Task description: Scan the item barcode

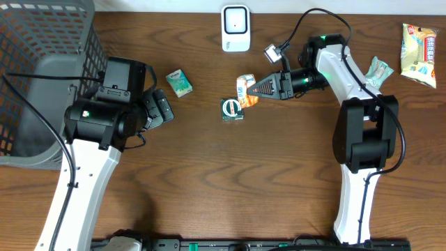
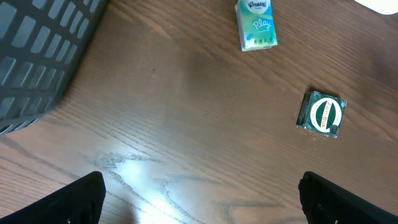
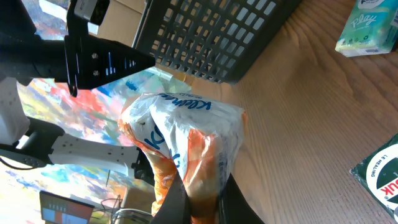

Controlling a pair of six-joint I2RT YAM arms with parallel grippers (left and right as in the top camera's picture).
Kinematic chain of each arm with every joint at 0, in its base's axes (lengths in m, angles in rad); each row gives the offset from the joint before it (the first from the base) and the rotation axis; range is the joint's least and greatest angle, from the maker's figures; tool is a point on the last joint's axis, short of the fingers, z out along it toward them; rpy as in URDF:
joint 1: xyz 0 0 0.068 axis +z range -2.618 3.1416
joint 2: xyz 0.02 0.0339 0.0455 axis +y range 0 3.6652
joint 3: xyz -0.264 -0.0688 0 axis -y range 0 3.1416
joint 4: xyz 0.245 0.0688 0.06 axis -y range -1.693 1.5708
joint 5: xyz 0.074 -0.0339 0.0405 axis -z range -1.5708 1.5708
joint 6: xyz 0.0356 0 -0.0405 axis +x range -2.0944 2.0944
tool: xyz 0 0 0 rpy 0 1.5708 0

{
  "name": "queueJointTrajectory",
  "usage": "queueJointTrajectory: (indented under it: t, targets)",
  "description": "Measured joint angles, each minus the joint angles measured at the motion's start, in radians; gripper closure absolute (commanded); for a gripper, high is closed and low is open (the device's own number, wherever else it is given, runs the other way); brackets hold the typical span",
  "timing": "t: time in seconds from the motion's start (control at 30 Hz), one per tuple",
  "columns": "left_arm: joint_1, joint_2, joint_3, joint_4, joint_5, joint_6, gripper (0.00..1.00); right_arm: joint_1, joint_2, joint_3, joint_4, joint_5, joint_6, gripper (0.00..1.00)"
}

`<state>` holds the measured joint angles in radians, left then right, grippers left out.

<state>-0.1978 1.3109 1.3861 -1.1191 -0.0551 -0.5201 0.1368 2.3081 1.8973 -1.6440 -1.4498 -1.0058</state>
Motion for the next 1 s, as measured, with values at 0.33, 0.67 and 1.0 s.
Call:
queueJointTrajectory:
  t: [0.33, 0.67, 1.0]
  targets:
    - [0.000, 0.000, 0.000, 0.000, 0.000, 0.000, 0.02, 0.000, 0.000, 0.000, 0.005, 0.000, 0.000, 0.99]
    - [0.000, 0.000, 0.000, 0.000, 0.000, 0.000, 0.02, 0.000, 0.000, 0.000, 0.011, 0.001, 0.000, 0.99]
    - [0.000, 0.000, 0.000, 0.000, 0.000, 0.000, 0.02, 0.000, 0.000, 0.000, 0.011, 0.001, 0.001, 0.99]
